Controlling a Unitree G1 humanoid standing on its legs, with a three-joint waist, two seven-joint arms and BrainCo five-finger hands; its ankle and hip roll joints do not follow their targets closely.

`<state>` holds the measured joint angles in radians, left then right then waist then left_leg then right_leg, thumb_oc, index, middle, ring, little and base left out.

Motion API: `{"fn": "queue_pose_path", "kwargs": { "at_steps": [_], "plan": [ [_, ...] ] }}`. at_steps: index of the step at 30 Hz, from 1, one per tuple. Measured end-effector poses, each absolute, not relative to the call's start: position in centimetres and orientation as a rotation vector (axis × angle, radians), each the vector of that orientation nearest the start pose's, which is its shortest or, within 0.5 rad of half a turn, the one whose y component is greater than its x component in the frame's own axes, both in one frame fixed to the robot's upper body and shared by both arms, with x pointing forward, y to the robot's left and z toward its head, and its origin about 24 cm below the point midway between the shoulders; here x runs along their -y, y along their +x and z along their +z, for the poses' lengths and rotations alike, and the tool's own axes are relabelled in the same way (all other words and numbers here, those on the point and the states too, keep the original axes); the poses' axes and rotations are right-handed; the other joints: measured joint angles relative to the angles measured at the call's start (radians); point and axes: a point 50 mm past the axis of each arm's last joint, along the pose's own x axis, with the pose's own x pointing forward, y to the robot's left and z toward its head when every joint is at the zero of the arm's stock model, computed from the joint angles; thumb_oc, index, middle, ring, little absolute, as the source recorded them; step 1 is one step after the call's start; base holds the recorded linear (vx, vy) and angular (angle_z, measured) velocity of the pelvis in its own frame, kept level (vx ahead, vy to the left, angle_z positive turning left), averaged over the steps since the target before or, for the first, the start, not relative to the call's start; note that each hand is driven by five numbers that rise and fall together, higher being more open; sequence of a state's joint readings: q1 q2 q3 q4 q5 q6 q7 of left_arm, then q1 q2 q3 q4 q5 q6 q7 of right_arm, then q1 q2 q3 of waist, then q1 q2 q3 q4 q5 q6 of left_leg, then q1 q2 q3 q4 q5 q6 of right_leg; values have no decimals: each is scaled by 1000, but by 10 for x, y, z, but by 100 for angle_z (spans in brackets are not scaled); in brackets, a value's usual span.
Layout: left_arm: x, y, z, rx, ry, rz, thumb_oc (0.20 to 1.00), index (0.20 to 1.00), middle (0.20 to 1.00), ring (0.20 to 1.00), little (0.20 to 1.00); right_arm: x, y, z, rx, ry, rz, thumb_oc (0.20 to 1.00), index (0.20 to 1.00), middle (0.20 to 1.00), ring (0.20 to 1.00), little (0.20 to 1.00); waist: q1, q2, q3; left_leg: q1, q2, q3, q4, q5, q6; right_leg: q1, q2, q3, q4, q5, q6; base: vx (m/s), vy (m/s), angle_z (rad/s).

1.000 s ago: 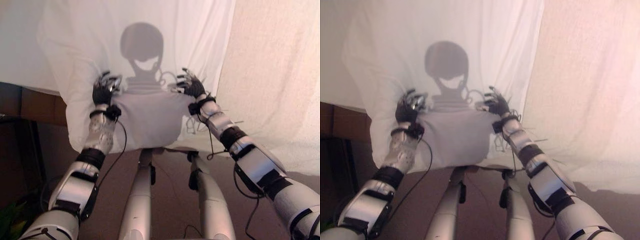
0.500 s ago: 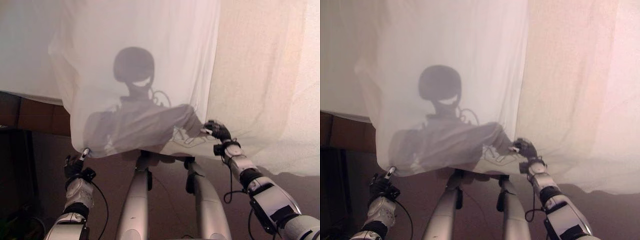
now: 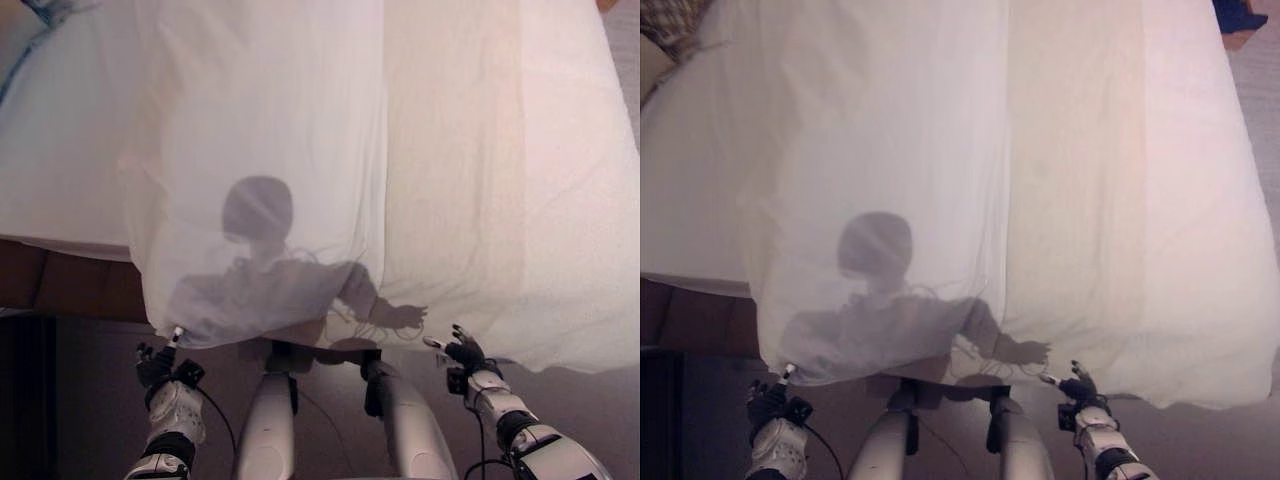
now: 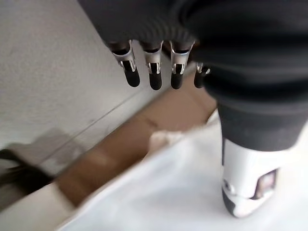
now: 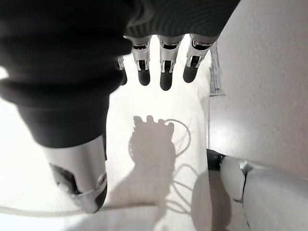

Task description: Make the bed

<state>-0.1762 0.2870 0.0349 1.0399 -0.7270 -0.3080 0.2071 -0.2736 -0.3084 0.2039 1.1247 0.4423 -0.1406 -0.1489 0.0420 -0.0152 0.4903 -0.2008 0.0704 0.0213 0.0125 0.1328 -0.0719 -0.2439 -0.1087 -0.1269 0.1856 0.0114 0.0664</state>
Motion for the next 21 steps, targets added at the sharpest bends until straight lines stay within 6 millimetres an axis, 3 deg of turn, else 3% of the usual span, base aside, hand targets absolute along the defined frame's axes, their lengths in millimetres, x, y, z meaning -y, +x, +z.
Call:
{"fn": "queue_pose_path", "kwargs": {
  "at_steps": [5, 8, 15, 19, 21],
  "plan": [
    [-246, 174, -119, -707, -94, 396, 1000, 1000, 1000, 1000, 1000, 260, 188, -112, -789, -138, -290, 1000, 1000, 1000, 1000, 1000, -25, 77, -93, 46, 0, -12, -26, 2, 0, 24, -1, -4, 36, -32, -1, 62, -111, 5],
    [-235, 139, -138, -849, 21, 274, 1000, 1000, 1000, 1000, 1000, 261, 166, -122, -851, -216, -245, 1000, 1000, 1000, 1000, 1000, -56, 110, -191, 72, 14, -22, -40, -5, -11, 36, 13, -8, 43, -57, -13, 67, -175, -2],
    [-230, 120, -147, -941, 164, 160, 1000, 1000, 1000, 1000, 1000, 266, 135, -133, -947, -356, -173, 1000, 1000, 1000, 1000, 1000, -54, 96, -298, 124, 52, -24, 7, -55, -47, 61, 53, 2, 121, -137, -61, 51, -128, -9],
    [-222, 120, -149, -945, 250, 77, 1000, 1000, 1000, 1000, 1000, 272, 121, -138, -1014, -395, -171, 1000, 1000, 1000, 1000, 1000, -51, 85, -316, 142, 58, -33, 57, -76, -63, 66, 59, 8, 178, -180, -81, 60, -78, -4],
    [-219, 113, -152, -972, 281, 41, 1000, 1000, 1000, 1000, 1000, 276, 118, -138, -1029, -409, -171, 1000, 1000, 1000, 1000, 1000, -53, 81, -332, 146, 53, -36, 73, -91, -45, 74, 59, 18, 180, -182, -82, 54, -1, -19]
  ]
}}
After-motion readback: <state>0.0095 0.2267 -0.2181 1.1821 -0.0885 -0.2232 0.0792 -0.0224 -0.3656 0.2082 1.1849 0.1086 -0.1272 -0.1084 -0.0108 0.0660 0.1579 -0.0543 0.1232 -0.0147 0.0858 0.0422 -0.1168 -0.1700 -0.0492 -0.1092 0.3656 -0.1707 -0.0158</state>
